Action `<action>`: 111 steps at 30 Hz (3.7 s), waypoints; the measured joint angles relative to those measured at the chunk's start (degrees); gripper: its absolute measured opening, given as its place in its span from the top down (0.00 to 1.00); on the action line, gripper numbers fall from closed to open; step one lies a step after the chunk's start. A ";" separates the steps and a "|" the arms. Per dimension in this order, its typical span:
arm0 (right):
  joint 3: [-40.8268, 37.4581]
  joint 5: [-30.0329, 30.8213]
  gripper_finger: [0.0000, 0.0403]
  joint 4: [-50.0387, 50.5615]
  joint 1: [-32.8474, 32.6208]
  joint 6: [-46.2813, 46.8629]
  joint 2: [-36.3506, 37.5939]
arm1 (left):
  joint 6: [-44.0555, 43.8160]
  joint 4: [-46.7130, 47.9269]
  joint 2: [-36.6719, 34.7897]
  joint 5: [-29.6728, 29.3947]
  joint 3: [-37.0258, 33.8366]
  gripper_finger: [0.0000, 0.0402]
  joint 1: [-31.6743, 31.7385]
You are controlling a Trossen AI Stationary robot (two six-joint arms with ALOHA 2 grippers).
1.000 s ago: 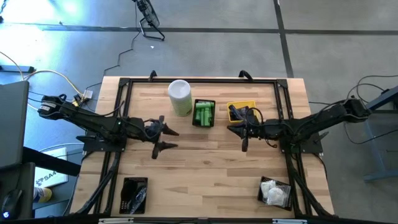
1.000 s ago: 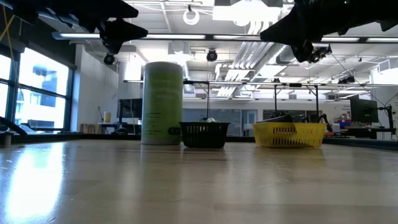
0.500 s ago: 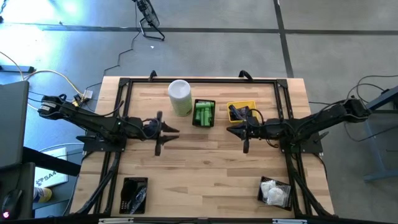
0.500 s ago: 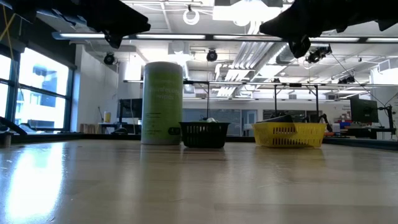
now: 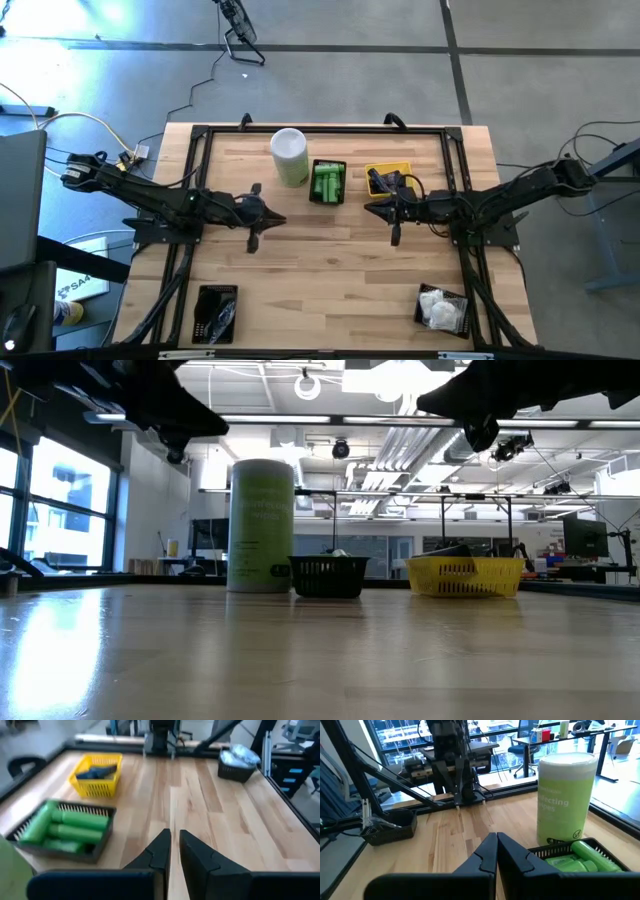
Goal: Pick & Place Travel size toiletries
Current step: Return to Home Position
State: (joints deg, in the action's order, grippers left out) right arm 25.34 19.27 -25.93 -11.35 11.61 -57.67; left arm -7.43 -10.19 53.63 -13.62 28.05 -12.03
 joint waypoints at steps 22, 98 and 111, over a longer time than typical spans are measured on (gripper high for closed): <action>0.00 0.06 0.99 0.11 1.33 -3.87 0.15 | 5.84 -2.16 -1.68 1.08 0.76 0.92 0.02; 0.00 0.26 0.99 22.84 1.36 -2.70 22.97 | 11.34 20.67 -53.29 7.00 -17.52 0.92 0.00; 0.00 0.26 0.99 22.88 1.36 -2.65 23.34 | 12.16 9.14 -53.31 10.57 -26.91 0.92 0.00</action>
State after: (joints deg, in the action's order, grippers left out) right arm 25.34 19.53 -3.05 -10.00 8.96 -34.33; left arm 4.73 -1.04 0.31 -3.05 1.15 -12.03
